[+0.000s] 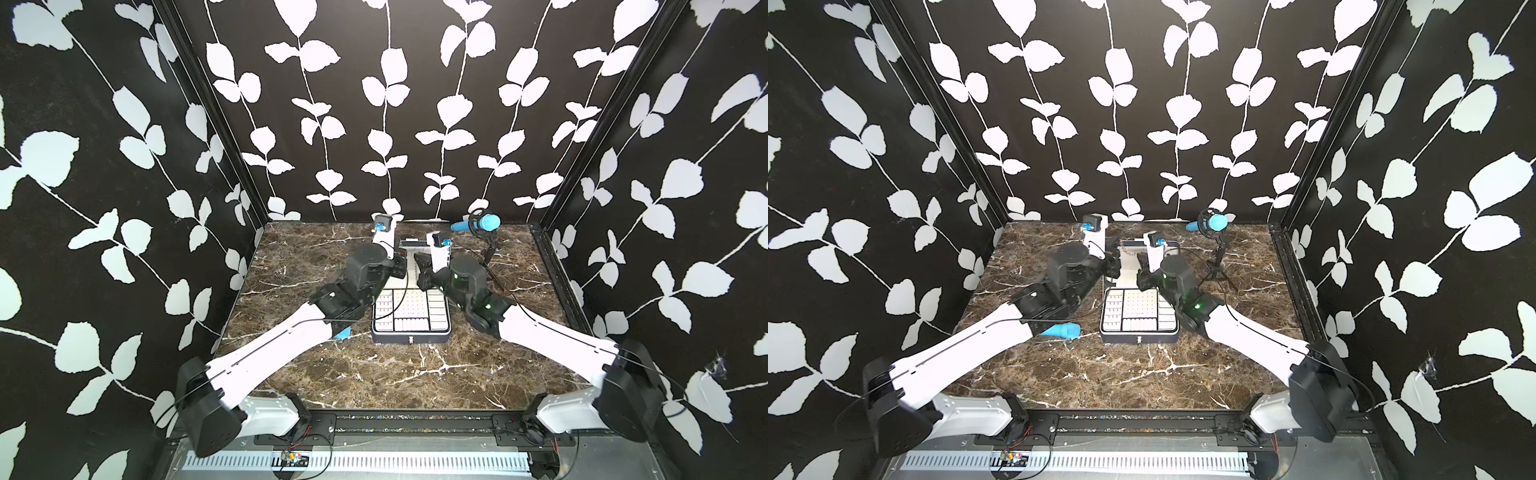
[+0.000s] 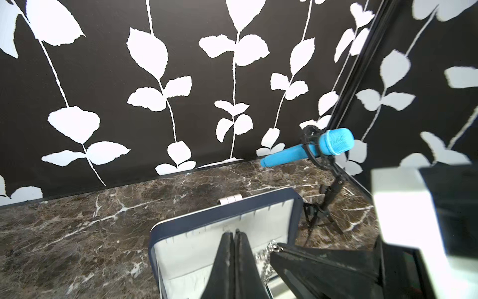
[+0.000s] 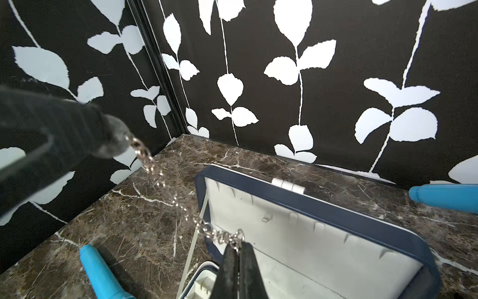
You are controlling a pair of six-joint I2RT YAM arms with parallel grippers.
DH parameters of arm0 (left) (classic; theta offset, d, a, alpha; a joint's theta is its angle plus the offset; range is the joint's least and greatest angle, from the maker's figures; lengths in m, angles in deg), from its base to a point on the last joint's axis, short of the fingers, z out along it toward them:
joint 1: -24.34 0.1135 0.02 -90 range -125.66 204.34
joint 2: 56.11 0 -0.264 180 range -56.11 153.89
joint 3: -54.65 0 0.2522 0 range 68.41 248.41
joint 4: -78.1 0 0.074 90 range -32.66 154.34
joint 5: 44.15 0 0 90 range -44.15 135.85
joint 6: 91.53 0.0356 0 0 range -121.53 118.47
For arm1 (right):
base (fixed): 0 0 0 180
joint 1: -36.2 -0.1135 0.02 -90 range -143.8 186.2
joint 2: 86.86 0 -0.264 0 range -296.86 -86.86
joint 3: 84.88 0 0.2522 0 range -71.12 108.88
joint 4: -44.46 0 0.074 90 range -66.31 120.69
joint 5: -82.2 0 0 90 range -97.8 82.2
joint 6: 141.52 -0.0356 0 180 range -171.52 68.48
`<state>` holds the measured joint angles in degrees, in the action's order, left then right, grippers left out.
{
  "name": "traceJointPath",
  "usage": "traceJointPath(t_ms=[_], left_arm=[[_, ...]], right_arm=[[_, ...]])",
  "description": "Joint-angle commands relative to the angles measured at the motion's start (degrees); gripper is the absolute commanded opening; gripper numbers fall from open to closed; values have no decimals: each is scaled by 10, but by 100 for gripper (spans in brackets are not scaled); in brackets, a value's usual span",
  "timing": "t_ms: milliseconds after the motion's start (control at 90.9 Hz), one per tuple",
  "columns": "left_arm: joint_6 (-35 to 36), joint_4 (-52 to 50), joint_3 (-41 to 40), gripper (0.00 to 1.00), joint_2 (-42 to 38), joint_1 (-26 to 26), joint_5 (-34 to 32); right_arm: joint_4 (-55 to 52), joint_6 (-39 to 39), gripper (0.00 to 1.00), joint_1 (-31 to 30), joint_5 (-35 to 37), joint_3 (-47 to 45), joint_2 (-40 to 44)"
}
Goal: Put jewelry chain into jewelry box
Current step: Hang the necklace on the jewelry box clasp.
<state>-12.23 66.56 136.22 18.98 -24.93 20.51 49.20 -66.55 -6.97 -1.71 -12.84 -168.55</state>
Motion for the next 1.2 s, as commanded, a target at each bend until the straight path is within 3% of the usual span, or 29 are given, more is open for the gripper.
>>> traceJointPath(t_ms=[0,242,605,1188], left_arm=[[12,55,15,0,16,12,-26],[-74,61,-31,0,36,72,21],[-98,74,-82,0,35,83,37],[-118,91,-61,0,82,106,48]], right_arm=[[20,-25,0,23,-33,34,-31],[36,-39,0,39,-64,46,-76],[79,-68,0,41,-63,24,-103],[88,-103,0,71,-81,27,-132]])
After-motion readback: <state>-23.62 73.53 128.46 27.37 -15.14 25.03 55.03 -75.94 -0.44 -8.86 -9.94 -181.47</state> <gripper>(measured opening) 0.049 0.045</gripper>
